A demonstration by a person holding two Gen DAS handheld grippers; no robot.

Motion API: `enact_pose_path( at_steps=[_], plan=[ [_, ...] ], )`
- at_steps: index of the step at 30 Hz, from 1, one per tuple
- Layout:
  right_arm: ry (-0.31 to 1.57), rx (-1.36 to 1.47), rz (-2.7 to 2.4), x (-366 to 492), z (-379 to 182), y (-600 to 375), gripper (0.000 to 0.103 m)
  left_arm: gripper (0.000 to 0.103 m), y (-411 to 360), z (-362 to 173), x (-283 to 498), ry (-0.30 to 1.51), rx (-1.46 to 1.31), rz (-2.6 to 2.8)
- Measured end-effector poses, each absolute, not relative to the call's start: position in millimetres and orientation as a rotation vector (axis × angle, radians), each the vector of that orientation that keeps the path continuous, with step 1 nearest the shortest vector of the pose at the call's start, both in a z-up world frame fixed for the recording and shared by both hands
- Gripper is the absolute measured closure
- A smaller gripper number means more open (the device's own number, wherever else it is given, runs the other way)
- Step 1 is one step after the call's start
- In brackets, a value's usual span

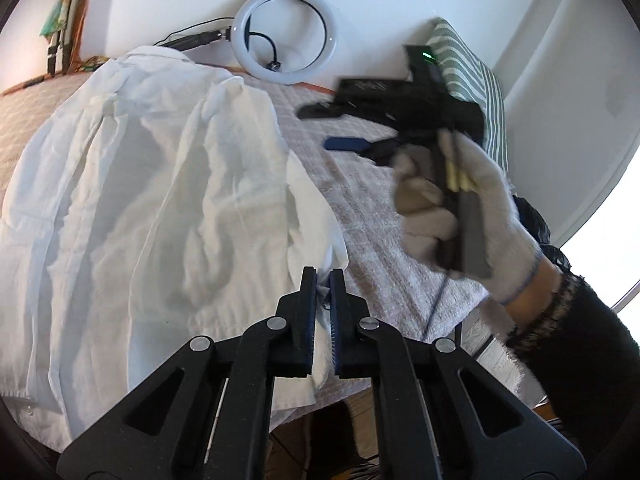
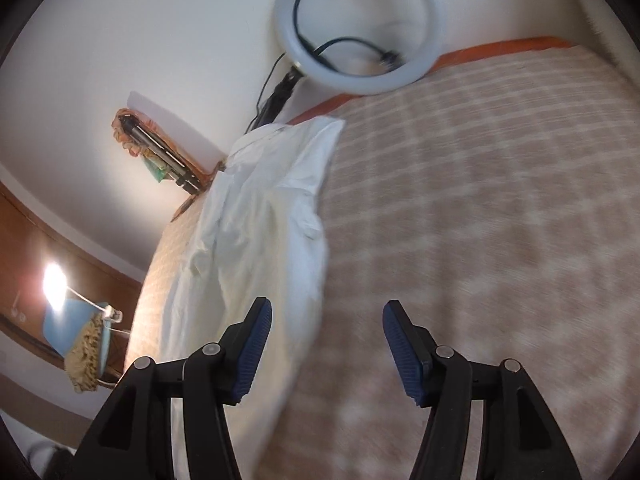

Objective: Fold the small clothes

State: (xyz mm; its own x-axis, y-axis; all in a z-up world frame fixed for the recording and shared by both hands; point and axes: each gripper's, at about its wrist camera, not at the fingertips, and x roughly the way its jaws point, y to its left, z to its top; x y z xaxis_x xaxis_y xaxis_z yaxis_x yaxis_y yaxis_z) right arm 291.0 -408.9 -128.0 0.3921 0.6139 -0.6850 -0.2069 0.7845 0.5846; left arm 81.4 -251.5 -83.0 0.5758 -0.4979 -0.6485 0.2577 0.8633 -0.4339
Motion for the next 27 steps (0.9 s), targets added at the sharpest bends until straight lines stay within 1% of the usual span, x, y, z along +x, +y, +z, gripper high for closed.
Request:
enact_pose_path(
  at_steps=[3, 4, 5, 7, 8, 9, 11, 15, 18, 21, 27],
  plan=[
    [1.084, 0.420, 0.526, 307, -136, -381, 0.043, 0.099, -245, -85, 78, 0.852, -0.324, -0.450],
    [1.103, 0.392, 0.506, 310, -139, -373, 0.053, 0.099, -243, -86, 77, 0.853, -0.323, -0.449],
    [1.144, 0.351, 0.483, 314, -144, -363, 0.075, 0.099, -240, -86, 76, 0.850, -0.326, -0.449],
    [1.180, 0.351, 0.478, 318, -150, -355, 0.087, 0.099, -234, -89, 76, 0.852, -0.332, -0.447],
    [1.184, 0.346, 0.460, 319, -151, -352, 0.094, 0.099, -231, -91, 76, 0.855, -0.342, -0.444],
    [1.183, 0.328, 0.442, 319, -149, -348, 0.097, 0.099, -227, -92, 77, 0.860, -0.357, -0.443],
    [1.160, 0.290, 0.423, 318, -139, -338, 0.100, 0.099, -218, -95, 78, 0.871, -0.393, -0.439],
    [1.104, 0.250, 0.424, 313, -112, -319, 0.102, 0.100, -197, -94, 71, 0.879, -0.463, -0.432],
    [1.061, 0.168, 0.416, 311, -95, -292, 0.102, 0.101, -183, -92, 64, 0.878, -0.479, -0.427],
    [1.041, 0.098, 0.443, 309, -87, -261, 0.102, 0.101, -167, -92, 57, 0.863, -0.479, -0.400],
    [1.041, -0.005, 0.500, 302, -92, -205, 0.102, 0.101, -132, -99, 48, 0.875, -0.495, -0.340]
  ],
)
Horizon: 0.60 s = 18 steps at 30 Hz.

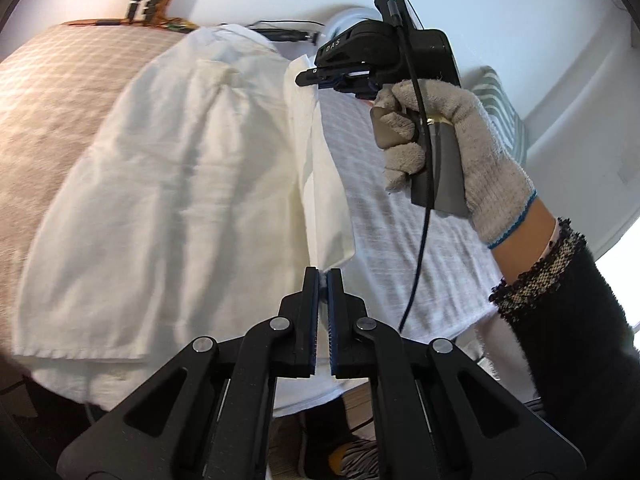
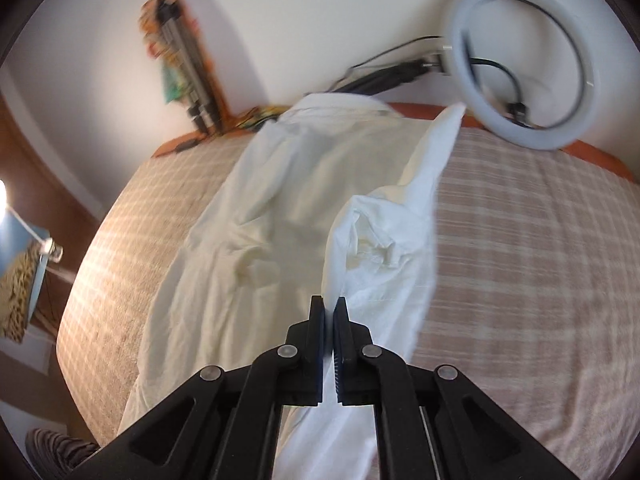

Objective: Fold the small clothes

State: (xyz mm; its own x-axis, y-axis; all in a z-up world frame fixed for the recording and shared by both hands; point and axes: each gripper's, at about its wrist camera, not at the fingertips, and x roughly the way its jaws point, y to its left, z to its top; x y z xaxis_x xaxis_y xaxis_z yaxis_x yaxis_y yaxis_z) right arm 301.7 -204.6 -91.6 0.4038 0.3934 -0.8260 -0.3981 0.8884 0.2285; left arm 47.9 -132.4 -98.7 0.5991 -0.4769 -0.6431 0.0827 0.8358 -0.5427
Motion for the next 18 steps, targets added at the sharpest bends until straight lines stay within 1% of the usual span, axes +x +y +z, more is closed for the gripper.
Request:
enact_pose_path(
  at_steps=[10, 11, 12, 13, 14, 15, 18],
  plan=[
    [1.093, -0.075, 0.572, 303, -120, -145, 0.101, 0.101, -106, -112, 39, 0.911, -0.479, -0.277],
    [1.103, -0.080, 0.583, 303, -124, -142, 0.096, 0.102, -106, -114, 39, 0.919, -0.477, -0.274],
    [1.114, -0.078, 0.593, 302, -128, -141, 0.094, 0.102, -104, -116, 38, 0.925, -0.475, -0.272],
    [1.122, -0.073, 0.599, 302, -131, -139, 0.085, 0.102, -104, -119, 39, 0.931, -0.472, -0.269],
    [1.132, -0.051, 0.620, 301, -133, -141, 0.071, 0.101, -104, -120, 40, 0.934, -0.470, -0.268],
    [1.138, -0.007, 0.658, 300, -132, -147, 0.068, 0.102, -104, -121, 41, 0.936, -0.466, -0.267],
    [1.121, 0.062, 0.690, 286, -114, -172, 0.068, 0.101, -101, -122, 39, 0.941, -0.460, -0.273]
  ],
)
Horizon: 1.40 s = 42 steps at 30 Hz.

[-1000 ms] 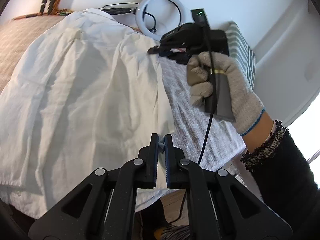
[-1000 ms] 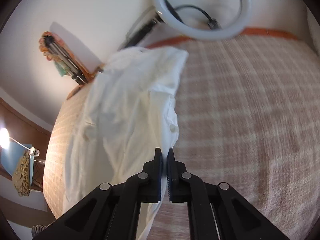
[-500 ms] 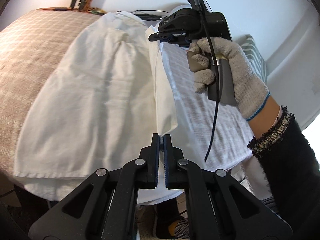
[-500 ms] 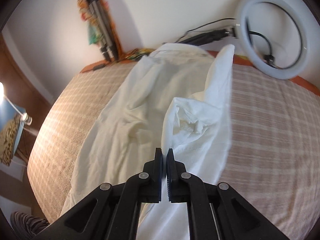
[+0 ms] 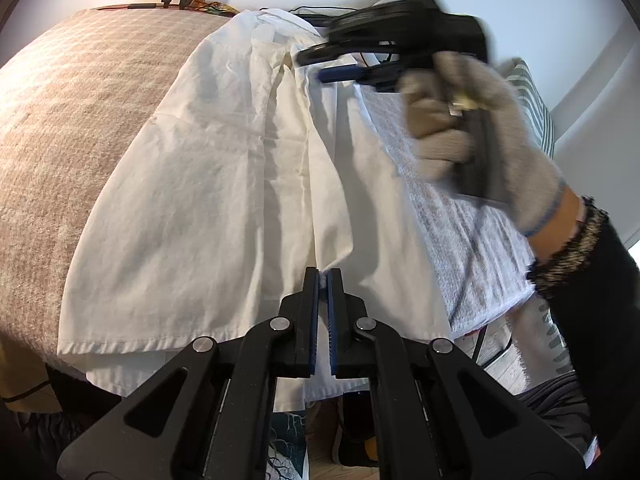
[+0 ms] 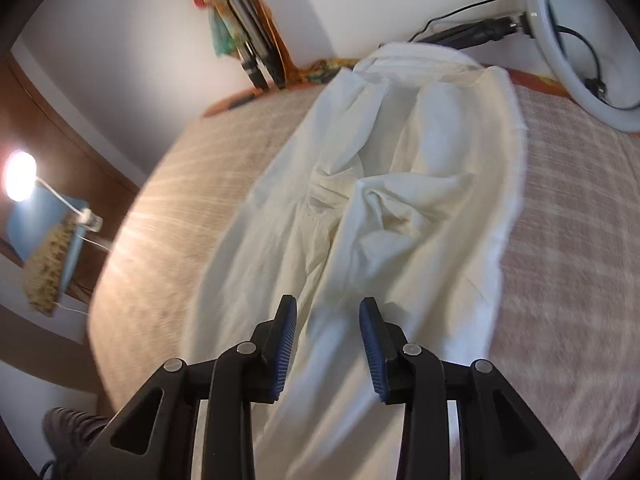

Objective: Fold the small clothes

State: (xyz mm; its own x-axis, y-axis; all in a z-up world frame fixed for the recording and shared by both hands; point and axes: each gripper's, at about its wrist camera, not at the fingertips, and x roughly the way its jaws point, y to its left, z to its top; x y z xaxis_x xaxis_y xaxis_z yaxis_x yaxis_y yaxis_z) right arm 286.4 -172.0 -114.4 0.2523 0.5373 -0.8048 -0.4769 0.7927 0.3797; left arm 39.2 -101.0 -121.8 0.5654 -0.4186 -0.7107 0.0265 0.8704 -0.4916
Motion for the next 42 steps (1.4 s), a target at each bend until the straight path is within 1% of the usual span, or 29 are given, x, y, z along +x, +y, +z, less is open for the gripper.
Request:
enact_pose_path(
  at_steps=[3, 5, 6, 7, 8, 12, 16, 18, 19, 20, 21, 22, 25, 27, 28, 29, 30, 33, 38, 42],
  plan=[
    [1.085, 0.086, 0.626, 262, -95, -205, 0.067, 0.101, -99, -122, 37, 0.939, -0.455, -0.278],
    [1.081, 0.080, 0.583, 239, -87, -225, 0.061, 0.101, -99, -122, 36, 0.946, -0.450, -0.286],
    [1.088, 0.077, 0.566, 226, -85, -233, 0.055, 0.101, -98, -122, 35, 0.958, -0.445, -0.297],
    [1.094, 0.091, 0.548, 208, -84, -244, 0.043, 0.101, -98, -122, 33, 0.965, -0.441, -0.313],
    [1.101, 0.109, 0.540, 196, -84, -250, 0.041, 0.101, -98, -120, 30, 0.964, -0.432, -0.320],
    [1.150, 0.162, 0.579, 153, -93, -264, 0.041, 0.101, -93, -106, 13, 0.953, -0.373, -0.354],
    [1.181, 0.097, 0.592, 127, -109, -259, 0.041, 0.101, -76, -90, -1, 0.906, -0.318, -0.321],
    [1.204, 0.049, 0.580, 122, -119, -256, 0.047, 0.101, -66, -86, 0, 0.895, -0.309, -0.290],
    [1.217, 0.053, 0.586, 122, -125, -256, 0.071, 0.101, -62, -86, 1, 0.893, -0.309, -0.275],
    [1.240, 0.069, 0.603, 123, -130, -257, 0.087, 0.101, -58, -86, 4, 0.893, -0.311, -0.261],
    [1.267, 0.098, 0.609, 125, -136, -260, 0.088, 0.101, -56, -86, 5, 0.893, -0.313, -0.249],
    [1.263, 0.129, 0.601, 127, -138, -267, 0.096, 0.101, -54, -86, 7, 0.892, -0.313, -0.237],
    [1.287, 0.167, 0.543, 129, -148, -291, 0.097, 0.101, -54, -83, 10, 0.887, -0.315, -0.243],
    [1.274, 0.167, 0.565, 126, -144, -295, 0.091, 0.101, -64, -80, 13, 0.872, -0.280, -0.252],
    [1.263, 0.157, 0.585, 124, -140, -294, 0.086, 0.101, -68, -79, 17, 0.871, -0.269, -0.261],
    [1.257, 0.152, 0.618, 123, -135, -293, 0.070, 0.101, -73, -78, 19, 0.872, -0.262, -0.274],
    [1.243, 0.150, 0.641, 123, -128, -293, 0.063, 0.101, -81, -75, 24, 0.870, -0.253, -0.289],
    [1.158, 0.129, 0.649, 134, -108, -294, 0.061, 0.101, -102, -70, 36, 0.857, -0.210, -0.324],
    [1.019, 0.192, 0.615, 188, -82, -306, 0.047, 0.101, -143, -68, 54, 0.843, -0.130, -0.396],
    [0.964, 0.276, 0.608, 246, -81, -308, 0.043, 0.101, -171, -79, 66, 0.866, -0.089, -0.447]
  ],
)
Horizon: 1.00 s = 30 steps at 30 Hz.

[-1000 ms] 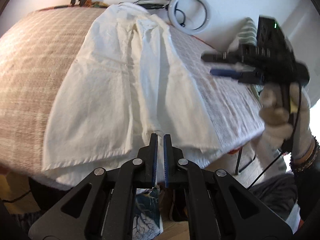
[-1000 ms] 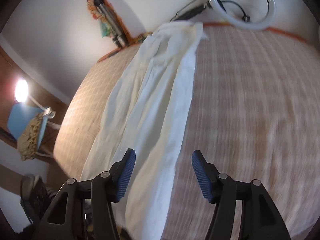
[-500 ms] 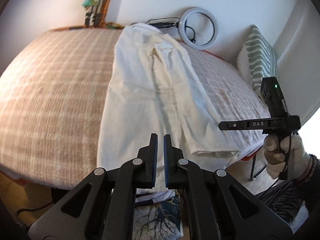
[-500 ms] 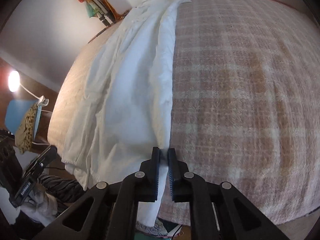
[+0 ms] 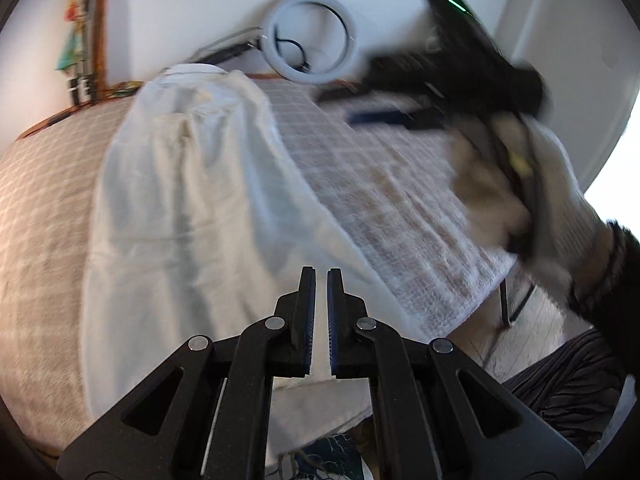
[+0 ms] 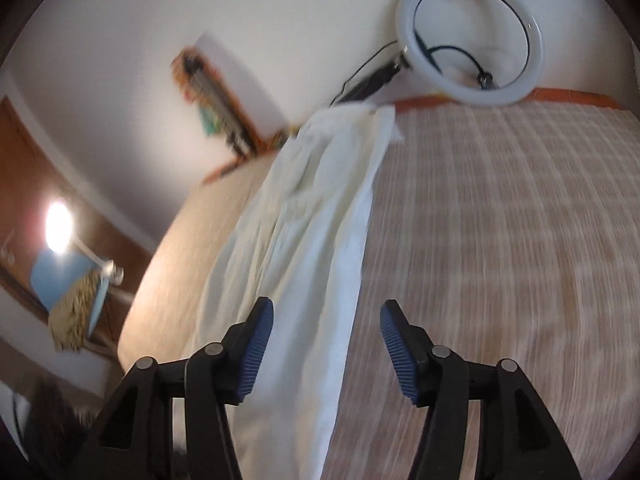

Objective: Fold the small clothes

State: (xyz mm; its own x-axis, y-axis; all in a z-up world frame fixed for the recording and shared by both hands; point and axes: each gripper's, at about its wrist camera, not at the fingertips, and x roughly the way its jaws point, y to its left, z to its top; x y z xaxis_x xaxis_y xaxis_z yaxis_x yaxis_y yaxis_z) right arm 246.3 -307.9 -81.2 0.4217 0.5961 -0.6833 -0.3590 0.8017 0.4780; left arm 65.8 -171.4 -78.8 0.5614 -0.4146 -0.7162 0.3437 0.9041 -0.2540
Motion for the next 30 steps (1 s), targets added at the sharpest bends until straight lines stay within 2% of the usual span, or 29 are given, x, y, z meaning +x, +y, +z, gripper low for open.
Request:
enact_pose_path(
  at_steps=[9, 10, 11, 12, 13, 14, 17, 21, 23, 30],
  plan=[
    [1.037, 0.398, 0.635, 337, -131, -286, 0.045, 0.101, -201, -103, 83, 0.909, -0.037, -0.510],
    [1.041, 0.405, 0.648, 341, -135, -284, 0.054, 0.101, -202, -105, 85, 0.914, -0.036, -0.516],
    [1.048, 0.398, 0.660, 345, -140, -280, 0.070, 0.101, -203, -107, 86, 0.919, -0.038, -0.521],
    [1.060, 0.375, 0.664, 347, -142, -275, 0.078, 0.101, -203, -109, 87, 0.922, -0.038, -0.524],
    [1.069, 0.340, 0.665, 347, -143, -269, 0.092, 0.101, -204, -111, 88, 0.925, -0.036, -0.528],
    [1.063, 0.266, 0.661, 346, -143, -261, 0.101, 0.101, -205, -113, 86, 0.930, -0.031, -0.533],
    [1.050, 0.013, 0.534, 344, -146, -244, 0.103, 0.101, -211, -125, 82, 0.967, -0.043, -0.563],
    [1.057, 0.033, 0.502, 348, -151, -249, 0.103, 0.101, -216, -125, 70, 0.921, 0.009, -0.570],
    [1.030, -0.006, 0.454, 344, -140, -249, 0.085, 0.101, -210, -123, 68, 0.946, -0.041, -0.590],
    [0.917, -0.052, 0.669, 294, -97, -228, 0.083, 0.101, -195, -106, 42, 0.903, -0.029, -0.621]
  ],
)
